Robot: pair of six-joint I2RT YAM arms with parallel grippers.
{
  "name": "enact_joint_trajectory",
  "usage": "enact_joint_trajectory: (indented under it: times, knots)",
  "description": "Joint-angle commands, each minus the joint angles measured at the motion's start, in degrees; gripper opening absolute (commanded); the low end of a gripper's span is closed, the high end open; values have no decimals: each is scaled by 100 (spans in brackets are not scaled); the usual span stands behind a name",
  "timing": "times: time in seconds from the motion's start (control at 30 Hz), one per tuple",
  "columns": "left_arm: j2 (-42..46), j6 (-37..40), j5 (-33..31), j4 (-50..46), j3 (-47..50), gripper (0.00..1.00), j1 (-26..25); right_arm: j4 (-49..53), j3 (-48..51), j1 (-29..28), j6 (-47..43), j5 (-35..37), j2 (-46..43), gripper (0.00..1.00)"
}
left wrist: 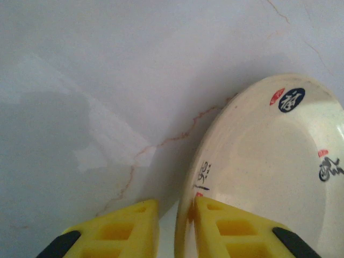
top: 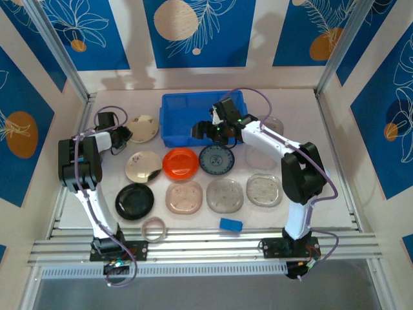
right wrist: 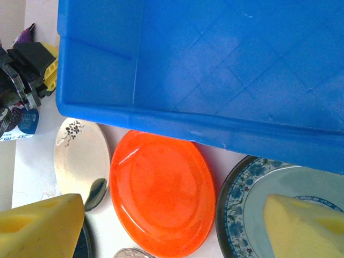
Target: Place the plates into the plastic bin on the countertop
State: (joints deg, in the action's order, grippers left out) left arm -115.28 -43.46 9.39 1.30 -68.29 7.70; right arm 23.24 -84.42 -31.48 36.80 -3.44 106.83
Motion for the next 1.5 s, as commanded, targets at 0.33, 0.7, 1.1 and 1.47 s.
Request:
enact_joint_trajectory:
  times: [0.33, 0.7, 1.1, 1.47]
  knots:
    - [-211, -174, -189, 641, -27, 3, -200, -3, -33, -69, 74, -43, -4, 87]
    - [1077, 532, -823, 105, 193, 0, -217, 210, -304, -59, -169, -214, 22, 87]
    - [2377, 1340, -741, -1121, -187, 0, -344, 456, -854, 15, -610, -232, -184, 85]
    - [2669, 1502, 1386, -1750, -905, 0, -1052, 81, -1014, 507, -779, -928, -373, 84]
